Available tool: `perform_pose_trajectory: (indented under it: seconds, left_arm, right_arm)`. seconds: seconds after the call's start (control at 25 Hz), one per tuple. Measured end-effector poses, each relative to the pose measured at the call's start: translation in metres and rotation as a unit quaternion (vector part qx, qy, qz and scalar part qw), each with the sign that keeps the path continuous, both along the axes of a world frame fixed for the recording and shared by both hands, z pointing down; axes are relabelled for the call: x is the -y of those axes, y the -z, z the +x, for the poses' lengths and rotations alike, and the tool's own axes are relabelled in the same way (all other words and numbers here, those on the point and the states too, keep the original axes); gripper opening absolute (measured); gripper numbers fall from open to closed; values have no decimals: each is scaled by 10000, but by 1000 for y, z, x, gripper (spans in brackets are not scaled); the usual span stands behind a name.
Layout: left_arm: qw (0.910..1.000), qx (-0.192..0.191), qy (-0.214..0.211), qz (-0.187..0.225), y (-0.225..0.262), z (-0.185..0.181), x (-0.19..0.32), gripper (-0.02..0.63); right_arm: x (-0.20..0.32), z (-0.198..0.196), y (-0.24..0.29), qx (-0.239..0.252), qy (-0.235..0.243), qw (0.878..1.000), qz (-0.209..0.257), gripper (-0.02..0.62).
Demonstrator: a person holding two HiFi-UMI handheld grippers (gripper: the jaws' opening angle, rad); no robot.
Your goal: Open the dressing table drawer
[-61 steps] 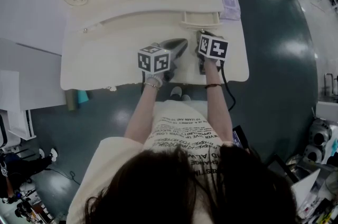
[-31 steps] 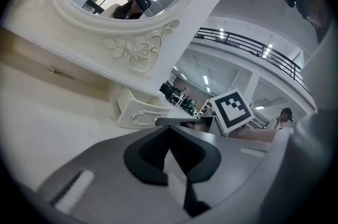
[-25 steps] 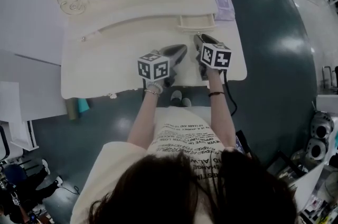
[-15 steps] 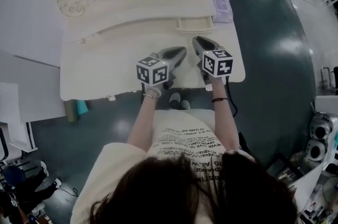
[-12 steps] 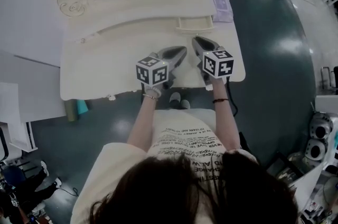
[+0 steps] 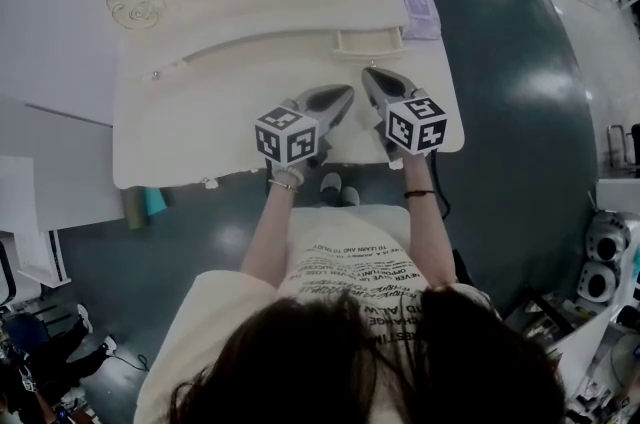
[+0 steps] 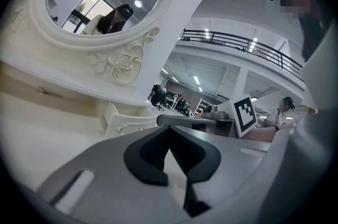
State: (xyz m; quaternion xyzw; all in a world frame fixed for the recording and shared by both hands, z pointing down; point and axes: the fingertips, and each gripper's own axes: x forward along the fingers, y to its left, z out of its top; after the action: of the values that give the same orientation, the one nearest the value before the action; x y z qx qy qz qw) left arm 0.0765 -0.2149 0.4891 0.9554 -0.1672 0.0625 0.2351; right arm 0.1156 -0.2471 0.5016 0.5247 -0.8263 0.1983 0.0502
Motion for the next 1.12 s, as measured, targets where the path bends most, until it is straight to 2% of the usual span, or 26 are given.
perform_pose_trajectory:
  seconds: [0.52, 1.12]
  left_arm:
    - [9997, -70, 80, 220, 9, -5, 1, 0]
    - [9997, -75, 75, 237, 9, -8, 5, 0]
  right_arm:
    - [-2, -9, 14, 23, 239, 9988, 423, 3]
    - [3, -13, 16, -44, 253, 9985, 483, 3]
